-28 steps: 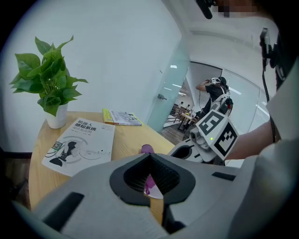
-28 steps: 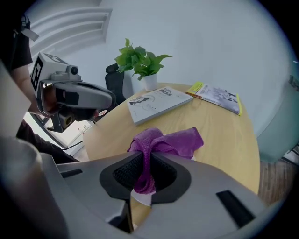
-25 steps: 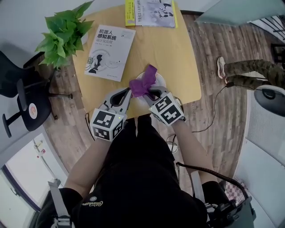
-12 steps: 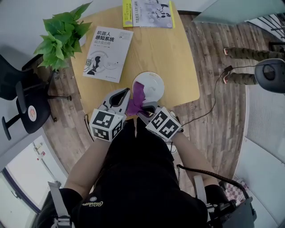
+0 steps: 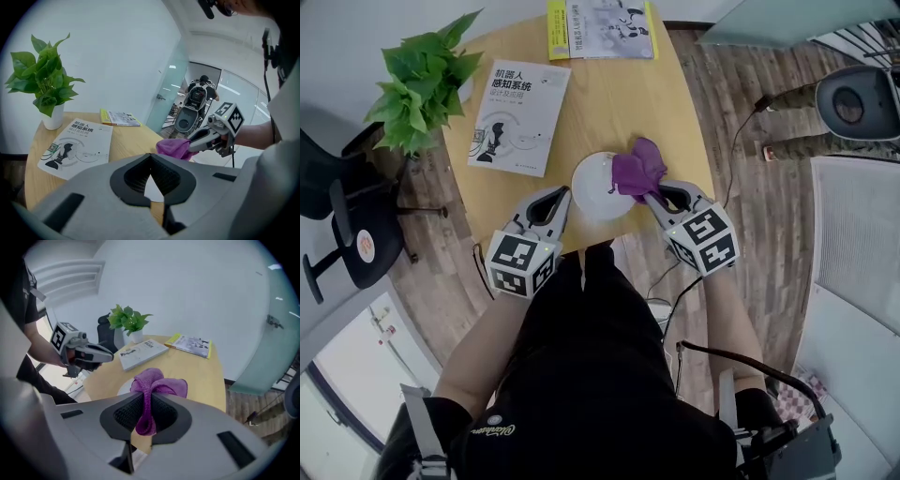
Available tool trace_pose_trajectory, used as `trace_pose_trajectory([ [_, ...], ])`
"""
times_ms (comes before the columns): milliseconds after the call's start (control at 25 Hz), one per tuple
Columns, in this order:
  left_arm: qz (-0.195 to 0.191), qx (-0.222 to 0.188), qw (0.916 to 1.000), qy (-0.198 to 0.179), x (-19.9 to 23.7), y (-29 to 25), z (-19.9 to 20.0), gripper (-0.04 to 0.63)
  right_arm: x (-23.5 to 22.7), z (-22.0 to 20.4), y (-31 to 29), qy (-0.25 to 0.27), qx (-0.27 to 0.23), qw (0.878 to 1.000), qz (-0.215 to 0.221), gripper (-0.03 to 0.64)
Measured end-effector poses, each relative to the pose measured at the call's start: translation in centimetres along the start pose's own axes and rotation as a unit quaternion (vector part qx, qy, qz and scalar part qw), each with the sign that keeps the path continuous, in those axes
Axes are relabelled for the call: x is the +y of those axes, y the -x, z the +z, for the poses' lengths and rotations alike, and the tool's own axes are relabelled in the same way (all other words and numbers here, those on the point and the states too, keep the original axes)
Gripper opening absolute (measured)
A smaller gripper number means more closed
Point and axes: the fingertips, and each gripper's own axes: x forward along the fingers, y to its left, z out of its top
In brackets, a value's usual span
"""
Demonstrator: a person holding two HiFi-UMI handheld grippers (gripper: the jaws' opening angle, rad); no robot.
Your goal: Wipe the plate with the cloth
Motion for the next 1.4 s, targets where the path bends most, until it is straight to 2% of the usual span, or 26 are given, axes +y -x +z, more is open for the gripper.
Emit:
trace_pose_trajectory([
  [160, -0.004, 0.003, 1.0000, -0.003, -0.3, -0.3, 0.0, 0.002, -0.3, -3.0, -2.2, 0.000, 0.038, 0.999, 0.001, 0.043],
  [440, -0.001, 0.007, 1.0000, 0.001, 0.2, -0.6, -0.4, 0.002, 5.3, -6.6, -3.6, 0.021, 0.081, 0.995, 0.052, 0.041],
  [720, -0.004, 0.006, 1.0000, 0.003, 0.3, -0.9, 0.0, 0.002, 11.3, -6.8, -3.0, 0.047, 0.081, 0.988, 0.121, 0.043],
  [840, -0.004, 0.005, 1.0000, 0.003, 0.3, -0.9, 0.1, 0.002, 12.2, -6.0, -2.2, 0.032, 0.072, 0.988, 0.136, 0.043],
  [960, 0.002, 0.003, 1.0000, 0.004, 0.8, -0.6, 0.2, 0.002, 9.9, -3.0, -0.7, 0.012, 0.028, 0.993, 0.116, 0.043],
  [1120, 0.012, 0.001, 0.9999, 0.006, 1.5, 0.0, 0.2, 0.002, 3.9, 1.5, 0.3, 0.010, -0.016, 0.999, 0.043, 0.043],
  [1240, 0.017, 0.000, 0.9998, 0.007, 1.7, 0.3, 0.0, 0.002, 0.4, 1.6, -1.8, 0.038, 0.005, 0.999, -0.007, 0.043],
  [1400, 0.022, 0.002, 0.9997, 0.012, 1.9, 0.6, -0.2, 0.002, 0.7, 1.1, -5.8, 0.060, 0.033, 0.998, 0.002, 0.043],
])
